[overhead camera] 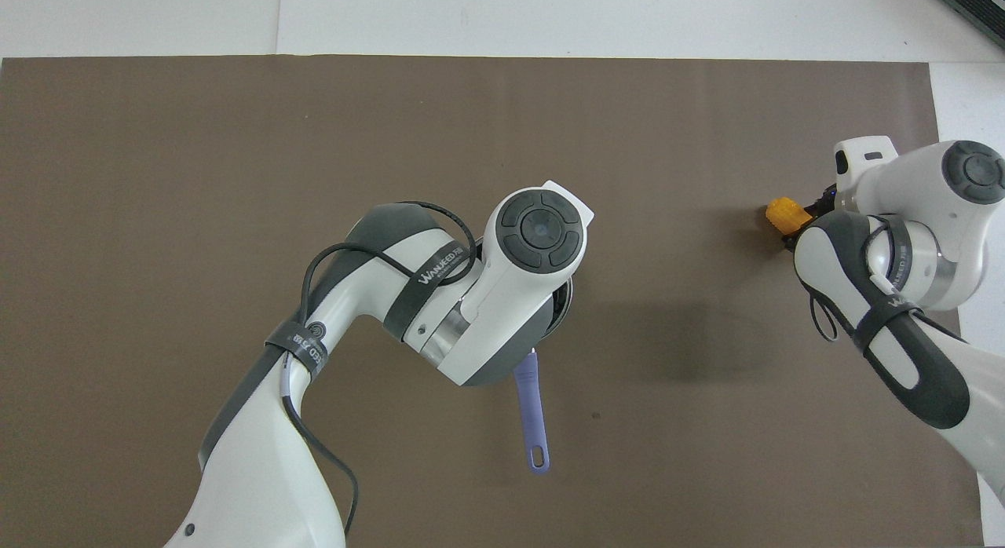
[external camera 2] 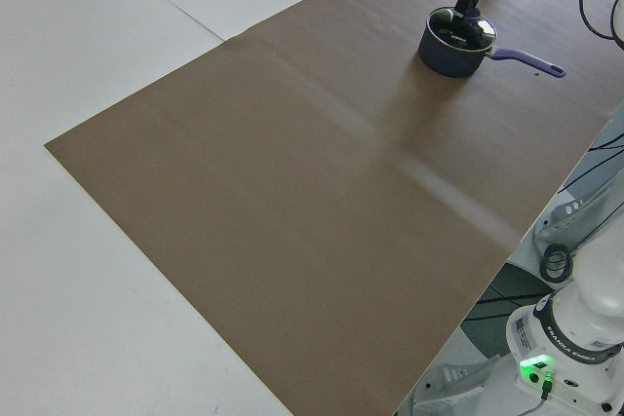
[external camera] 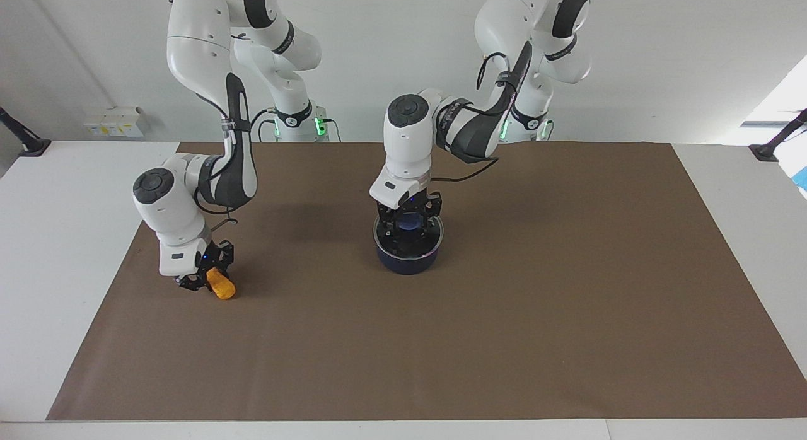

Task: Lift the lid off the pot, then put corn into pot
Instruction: 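Grasp the lid knob with the left gripper while the right gripper reaches the corn, then lift the lid off with the left gripper while the right gripper lifts the corn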

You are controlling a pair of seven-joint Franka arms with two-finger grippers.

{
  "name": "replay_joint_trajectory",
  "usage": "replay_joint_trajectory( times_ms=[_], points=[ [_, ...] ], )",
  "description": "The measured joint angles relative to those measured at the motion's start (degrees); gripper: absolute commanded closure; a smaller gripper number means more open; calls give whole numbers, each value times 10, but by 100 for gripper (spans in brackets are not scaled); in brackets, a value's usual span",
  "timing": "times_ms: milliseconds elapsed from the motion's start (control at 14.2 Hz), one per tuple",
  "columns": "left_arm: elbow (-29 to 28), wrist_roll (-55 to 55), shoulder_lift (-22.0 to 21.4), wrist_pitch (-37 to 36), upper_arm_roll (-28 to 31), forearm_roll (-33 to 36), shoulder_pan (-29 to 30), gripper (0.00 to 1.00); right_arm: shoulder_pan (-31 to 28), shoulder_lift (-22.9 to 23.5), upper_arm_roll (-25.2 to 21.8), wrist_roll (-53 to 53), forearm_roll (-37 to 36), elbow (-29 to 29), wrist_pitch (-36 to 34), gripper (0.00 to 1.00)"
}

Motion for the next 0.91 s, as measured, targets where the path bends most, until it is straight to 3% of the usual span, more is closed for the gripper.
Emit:
replay_joint_trajectory(
  times_ms=[211, 351, 632, 914],
  points=[
    [0, 0, 0, -5, 0, 0, -2, 28, 0, -1, 0, 40, 10, 6, -9, 100],
    [0, 0, 0, -7, 0, 0, -3, 37, 0, -9, 4, 93, 19, 20, -30, 100],
    [1, 0, -1, -12, 0, 0, -5, 73, 2, -58, 14, 228, 20, 34, -75, 100],
    [5, -1, -15, -22, 2, -1, -5, 99, 4, -97, 21, 276, 20, 34, -113, 100]
  ],
)
